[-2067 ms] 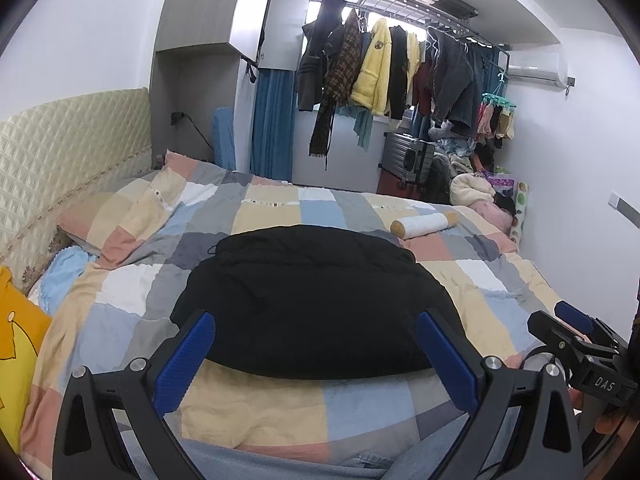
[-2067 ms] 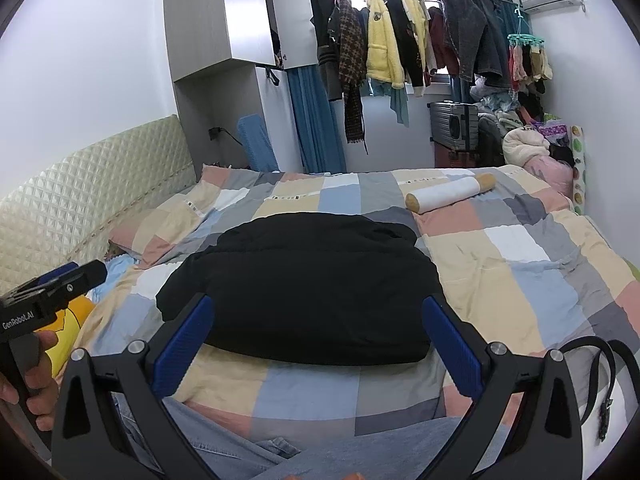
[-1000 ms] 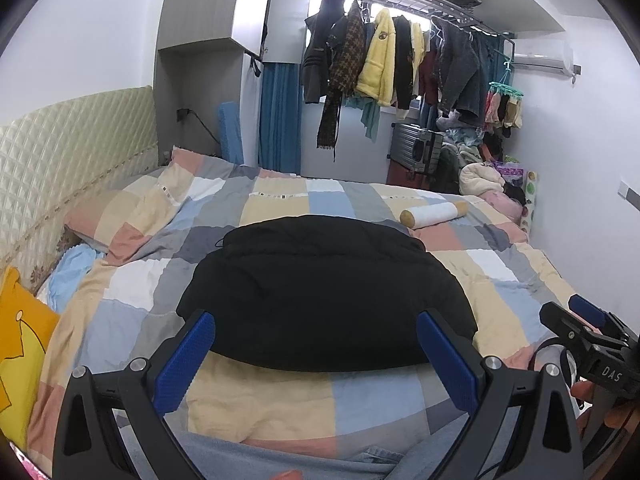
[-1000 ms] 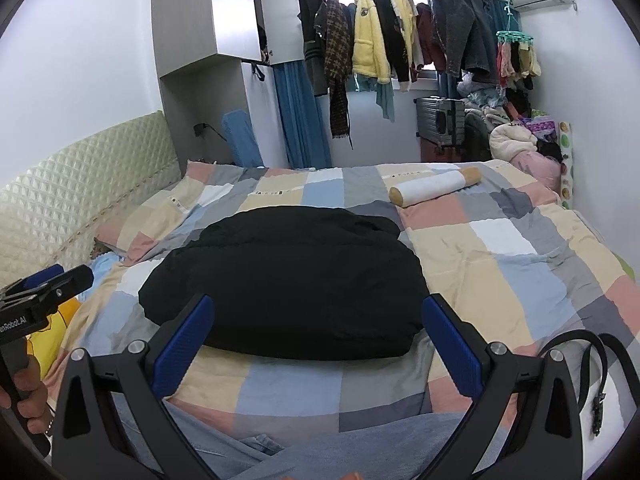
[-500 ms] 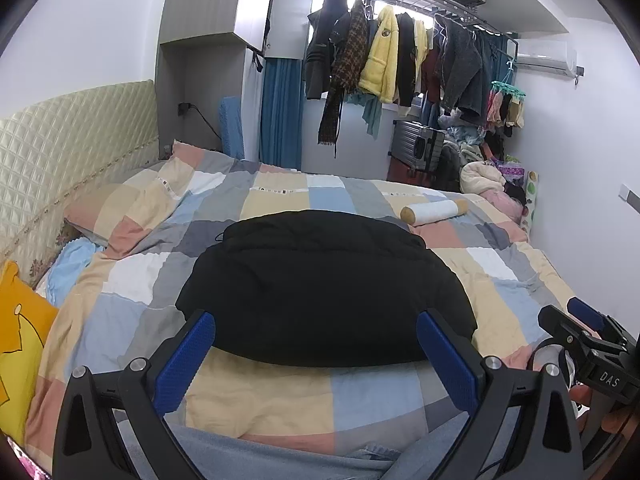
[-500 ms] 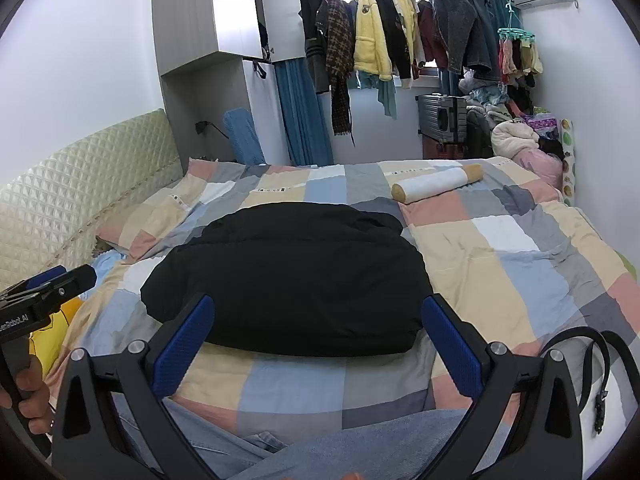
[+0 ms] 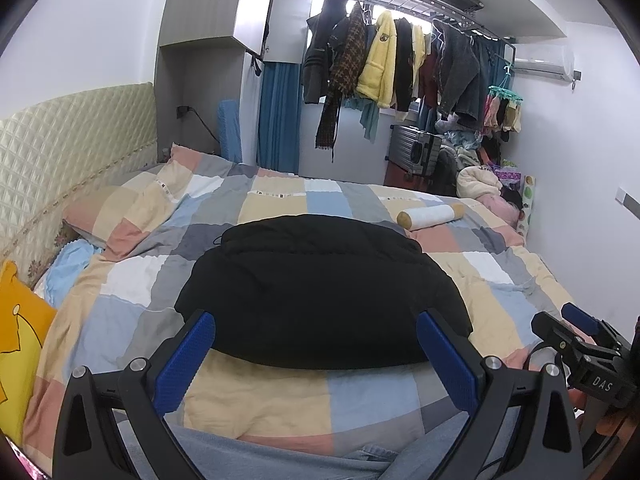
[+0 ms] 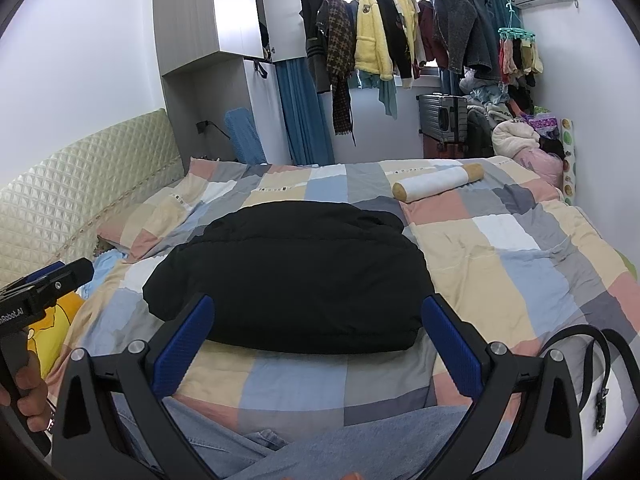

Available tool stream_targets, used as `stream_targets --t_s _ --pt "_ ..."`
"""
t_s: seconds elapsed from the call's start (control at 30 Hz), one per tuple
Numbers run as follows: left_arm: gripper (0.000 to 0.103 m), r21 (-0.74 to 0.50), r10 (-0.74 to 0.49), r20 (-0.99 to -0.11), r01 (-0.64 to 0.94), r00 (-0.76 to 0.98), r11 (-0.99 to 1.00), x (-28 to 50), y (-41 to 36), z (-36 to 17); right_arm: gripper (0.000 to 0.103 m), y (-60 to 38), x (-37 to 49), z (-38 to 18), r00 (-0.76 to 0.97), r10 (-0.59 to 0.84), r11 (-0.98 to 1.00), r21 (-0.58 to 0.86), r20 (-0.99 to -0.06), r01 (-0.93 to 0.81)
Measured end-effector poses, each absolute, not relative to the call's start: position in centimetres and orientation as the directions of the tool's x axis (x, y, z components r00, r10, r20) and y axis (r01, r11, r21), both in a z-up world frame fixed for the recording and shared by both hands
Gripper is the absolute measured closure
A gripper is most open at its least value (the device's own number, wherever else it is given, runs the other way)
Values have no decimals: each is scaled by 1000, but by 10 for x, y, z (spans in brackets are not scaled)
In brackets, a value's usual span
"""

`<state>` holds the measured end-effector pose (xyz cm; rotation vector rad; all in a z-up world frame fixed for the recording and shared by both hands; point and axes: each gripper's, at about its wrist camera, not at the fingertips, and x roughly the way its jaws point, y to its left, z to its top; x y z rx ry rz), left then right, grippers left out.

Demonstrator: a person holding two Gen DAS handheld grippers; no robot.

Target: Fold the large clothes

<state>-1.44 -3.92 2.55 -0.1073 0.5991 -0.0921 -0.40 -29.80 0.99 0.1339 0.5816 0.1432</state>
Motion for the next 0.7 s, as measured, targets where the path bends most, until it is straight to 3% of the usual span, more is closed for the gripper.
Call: stream_targets --t_s 0.7 --pt "1 -137 -121 -556 52 823 989 -13 -36 27 0 -298 -9 9 829 168 982 168 -533 -92"
